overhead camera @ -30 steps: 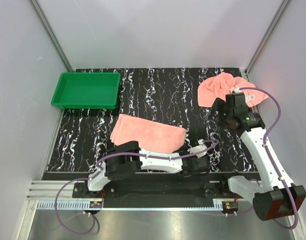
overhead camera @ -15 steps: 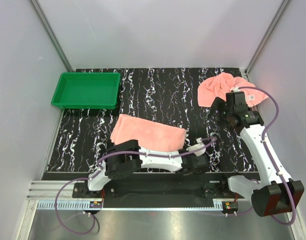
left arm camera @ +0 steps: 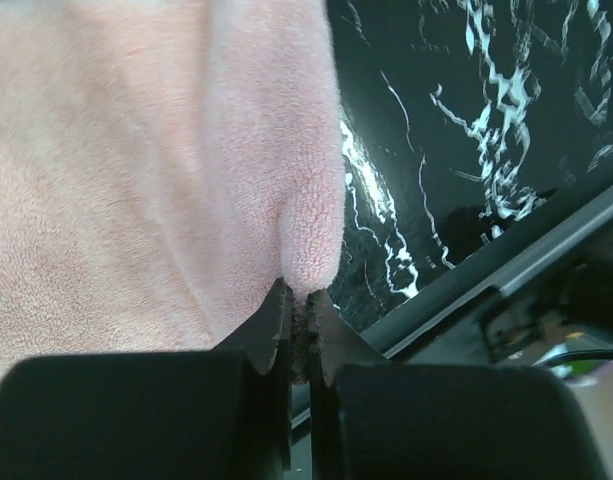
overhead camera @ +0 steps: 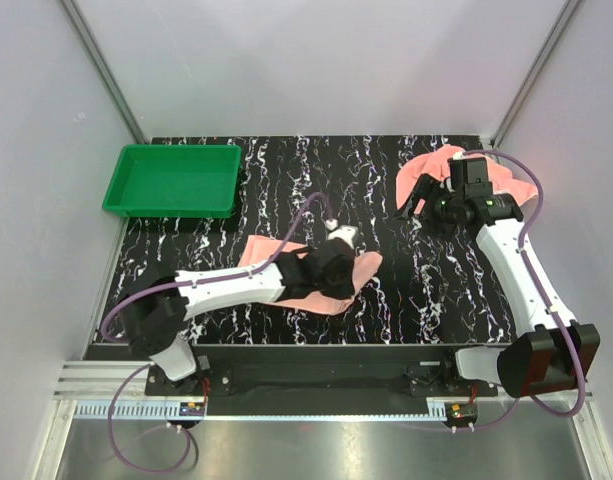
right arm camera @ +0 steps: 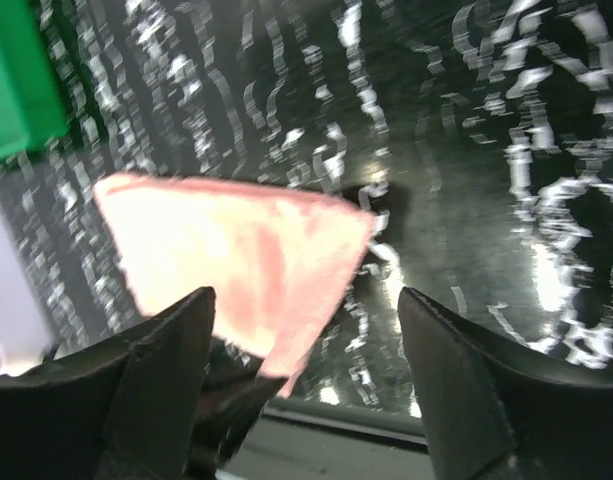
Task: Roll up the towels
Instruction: Roll the towel
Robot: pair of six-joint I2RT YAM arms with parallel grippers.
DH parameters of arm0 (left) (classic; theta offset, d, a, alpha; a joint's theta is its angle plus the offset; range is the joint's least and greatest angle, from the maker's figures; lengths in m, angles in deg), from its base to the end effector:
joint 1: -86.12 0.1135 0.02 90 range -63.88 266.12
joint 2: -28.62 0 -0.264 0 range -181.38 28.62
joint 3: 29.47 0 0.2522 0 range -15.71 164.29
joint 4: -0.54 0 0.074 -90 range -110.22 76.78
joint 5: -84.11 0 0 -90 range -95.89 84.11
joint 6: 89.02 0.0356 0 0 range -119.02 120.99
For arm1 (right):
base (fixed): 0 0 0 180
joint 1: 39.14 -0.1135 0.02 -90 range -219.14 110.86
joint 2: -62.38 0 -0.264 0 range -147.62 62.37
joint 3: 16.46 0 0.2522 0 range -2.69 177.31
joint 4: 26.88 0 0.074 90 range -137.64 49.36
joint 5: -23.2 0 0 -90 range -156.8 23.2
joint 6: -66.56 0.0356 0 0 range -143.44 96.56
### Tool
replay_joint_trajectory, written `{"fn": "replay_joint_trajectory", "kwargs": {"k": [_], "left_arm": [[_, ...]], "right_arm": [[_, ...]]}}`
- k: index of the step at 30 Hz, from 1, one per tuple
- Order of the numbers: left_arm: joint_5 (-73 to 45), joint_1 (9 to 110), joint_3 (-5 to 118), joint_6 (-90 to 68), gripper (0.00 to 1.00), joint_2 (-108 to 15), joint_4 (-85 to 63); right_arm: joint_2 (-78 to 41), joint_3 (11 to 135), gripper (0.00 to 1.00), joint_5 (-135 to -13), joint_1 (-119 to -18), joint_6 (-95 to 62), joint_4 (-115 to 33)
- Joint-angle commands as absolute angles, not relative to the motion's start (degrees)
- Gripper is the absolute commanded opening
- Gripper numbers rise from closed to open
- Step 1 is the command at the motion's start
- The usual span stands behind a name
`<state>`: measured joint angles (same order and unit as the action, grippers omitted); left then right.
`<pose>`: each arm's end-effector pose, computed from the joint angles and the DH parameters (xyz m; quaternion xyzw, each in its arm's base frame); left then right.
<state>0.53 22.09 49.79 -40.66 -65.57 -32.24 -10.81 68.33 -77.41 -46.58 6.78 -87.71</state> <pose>0.1597 -0.3188 0.2309 0.1610 0.9174 -0.2555 0.2592 0.2588 0.0404 0.3344 0.1528 0.9213 0.1940 0.3003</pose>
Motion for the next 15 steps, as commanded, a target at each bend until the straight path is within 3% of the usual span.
{"fn": "replay_joint_trajectory", "kwargs": {"k": [1,8,15], "left_arm": [[-11.4,26.69,43.19,-50.07,0.0,-61.65,-20.0],[-14.5,32.24,32.82,-61.57,0.0,-57.25,-13.39],[-10.73,32.86,23.77,-71.34,0.0,-51.37,-11.28]], "right_arm": [[-11.98,68.85,0.8,-88.14,-46.35,5.56,-83.81],[-10.75,64.28,0.76,-100.8,-47.4,8.81,-74.58],[-11.71,56.13,0.75,-102.14,-54.69,13.38,-66.23]]}}
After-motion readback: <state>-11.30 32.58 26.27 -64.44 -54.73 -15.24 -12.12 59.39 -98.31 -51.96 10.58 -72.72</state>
